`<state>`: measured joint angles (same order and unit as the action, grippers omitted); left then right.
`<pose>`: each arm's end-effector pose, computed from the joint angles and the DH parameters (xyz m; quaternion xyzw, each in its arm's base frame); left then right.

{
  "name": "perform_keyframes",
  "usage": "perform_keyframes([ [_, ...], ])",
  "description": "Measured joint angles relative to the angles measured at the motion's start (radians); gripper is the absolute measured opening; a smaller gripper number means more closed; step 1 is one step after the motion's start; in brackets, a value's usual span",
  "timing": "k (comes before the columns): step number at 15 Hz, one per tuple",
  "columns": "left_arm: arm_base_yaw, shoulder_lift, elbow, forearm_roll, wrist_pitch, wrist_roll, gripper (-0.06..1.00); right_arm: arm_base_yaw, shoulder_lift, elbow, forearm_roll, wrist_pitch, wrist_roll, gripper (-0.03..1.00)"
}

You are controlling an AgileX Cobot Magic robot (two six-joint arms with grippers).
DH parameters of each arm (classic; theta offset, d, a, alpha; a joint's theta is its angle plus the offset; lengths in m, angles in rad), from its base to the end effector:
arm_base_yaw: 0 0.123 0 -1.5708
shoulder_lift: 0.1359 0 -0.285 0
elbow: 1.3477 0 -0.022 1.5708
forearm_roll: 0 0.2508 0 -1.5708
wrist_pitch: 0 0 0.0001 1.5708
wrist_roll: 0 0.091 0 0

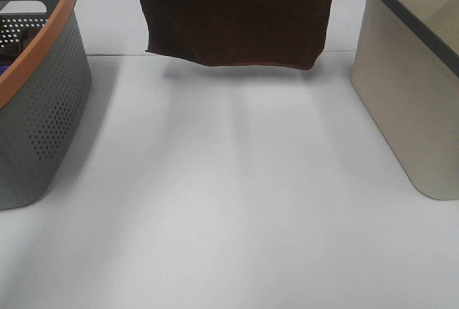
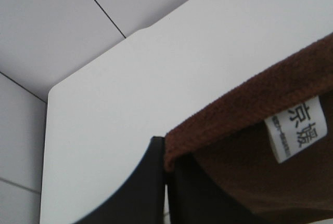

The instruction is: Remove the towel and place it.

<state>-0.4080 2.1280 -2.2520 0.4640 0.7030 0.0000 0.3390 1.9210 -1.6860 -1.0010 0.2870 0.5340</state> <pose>0.4709 -0.1748 0.3794 0.2418 0.8026 0.1118 0.5337 0.4493 0.1353 0.3332 -0.2414 0.7667 -0.1286 0.5808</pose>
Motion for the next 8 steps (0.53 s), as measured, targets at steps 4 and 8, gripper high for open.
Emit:
perform_keyframes([
  [4, 0.039, 0.084, 0.0, 0.004, -0.06, -0.015, 0.0, 0.0, 0.065, -0.049, 0.062, 0.026, 0.0, 0.0],
  [8, 0.036, 0.093, 0.0, -0.059, 0.196, 0.0, 0.0, 0.002, 0.068, -0.014, 0.389, 0.18, -0.201, 0.0],
])
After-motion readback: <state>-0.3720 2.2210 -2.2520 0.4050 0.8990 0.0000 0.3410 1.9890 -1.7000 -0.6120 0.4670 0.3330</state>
